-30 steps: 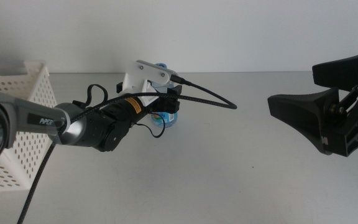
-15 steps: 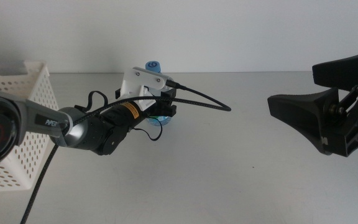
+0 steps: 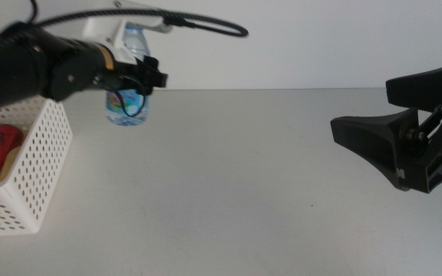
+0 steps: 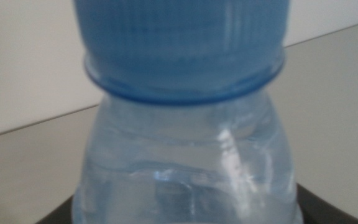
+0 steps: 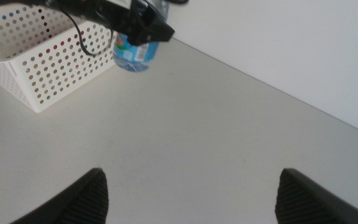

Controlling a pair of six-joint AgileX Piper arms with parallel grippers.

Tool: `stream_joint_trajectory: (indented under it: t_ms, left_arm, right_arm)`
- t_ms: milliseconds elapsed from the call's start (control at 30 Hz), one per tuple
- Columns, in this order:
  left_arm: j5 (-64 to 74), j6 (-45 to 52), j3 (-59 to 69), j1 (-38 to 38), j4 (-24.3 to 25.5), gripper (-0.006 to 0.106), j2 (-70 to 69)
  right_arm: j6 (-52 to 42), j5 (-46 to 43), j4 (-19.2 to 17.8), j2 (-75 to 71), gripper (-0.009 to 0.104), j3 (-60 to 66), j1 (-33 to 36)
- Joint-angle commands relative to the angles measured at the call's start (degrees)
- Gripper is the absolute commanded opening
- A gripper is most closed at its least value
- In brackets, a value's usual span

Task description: Use arms to grab the bottles and put them into the dustbin to the left of the table.

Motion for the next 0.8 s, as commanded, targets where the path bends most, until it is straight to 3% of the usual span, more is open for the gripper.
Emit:
stream_joint_trajectory:
  t_ms: [0, 167, 400, 633, 767]
  left_arm:
    - [6.5, 2.4, -5.8, 2.0, -0.2, -0.002, -6.1]
    - [25.6, 17.5, -13.5, 9.7, -6.7, -0.002, -10.4]
    - [37.3, 35.8, -17.0, 26.8, -22.7, -0.002, -10.9]
    - [38.6, 38.8, -17.0, 37.1, -32.1, -0.002, -4.5]
    - [38.9, 40.0, -17.0, 38.2, -31.9, 0.005, 0.3]
  right_arm:
    - [-0.7, -3.8, -0.6, -0.5, 0.086, -2.2, 0.2]
    - [-0.7, -3.8, -0.6, -0.5, 0.086, -2.2, 0.2]
    - [-0.7, -3.8, -0.6, -0.5, 0.086, -2.2, 0.2]
    - [-0.7, -3.8, -0.6, -0.5, 0.086, -2.2, 0.2]
    - [-0.7, -3.8, -0.6, -0.5, 0.086, -2.2, 0.2]
